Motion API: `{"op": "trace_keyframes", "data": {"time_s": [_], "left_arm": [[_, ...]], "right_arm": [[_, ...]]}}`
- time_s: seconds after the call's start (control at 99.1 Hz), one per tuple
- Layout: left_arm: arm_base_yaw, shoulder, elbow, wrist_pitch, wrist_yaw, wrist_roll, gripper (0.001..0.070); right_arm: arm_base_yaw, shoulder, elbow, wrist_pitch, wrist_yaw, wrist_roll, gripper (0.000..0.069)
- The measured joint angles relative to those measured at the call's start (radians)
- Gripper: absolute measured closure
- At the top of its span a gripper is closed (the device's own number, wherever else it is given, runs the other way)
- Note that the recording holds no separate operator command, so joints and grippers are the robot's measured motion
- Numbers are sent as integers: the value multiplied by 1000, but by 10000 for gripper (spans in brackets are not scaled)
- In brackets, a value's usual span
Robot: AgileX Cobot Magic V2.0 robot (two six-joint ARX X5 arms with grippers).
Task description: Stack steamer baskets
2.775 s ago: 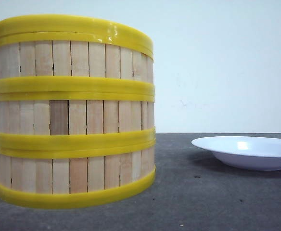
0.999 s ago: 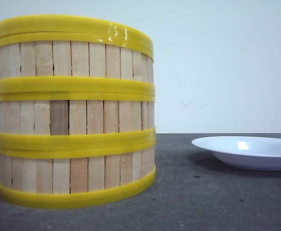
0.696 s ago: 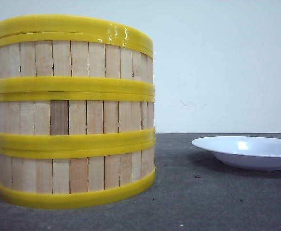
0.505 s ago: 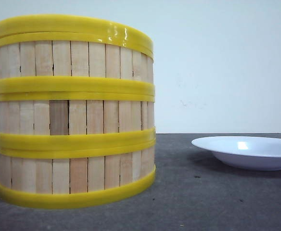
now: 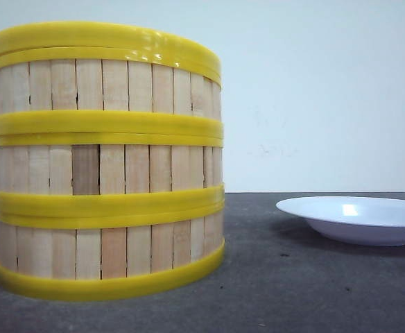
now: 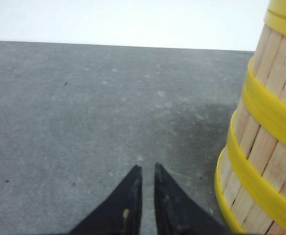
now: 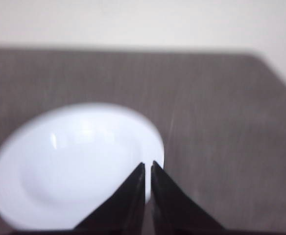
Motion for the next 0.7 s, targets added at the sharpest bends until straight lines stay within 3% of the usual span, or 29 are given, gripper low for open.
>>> {"op": "trace_keyframes", "data": {"time_s": [0.283, 0.484, 0.696], "left_arm": [[0, 0, 0, 0, 0, 0, 692], [0, 0, 0, 0, 0, 0, 692], [0, 0, 0, 0, 0, 0, 692]], "right_arm": [[8, -222, -206, 24, 0, -1, 675], [22, -228, -241, 119, -14, -2, 675], [25, -228, -243, 125, -33, -2, 675]]}}
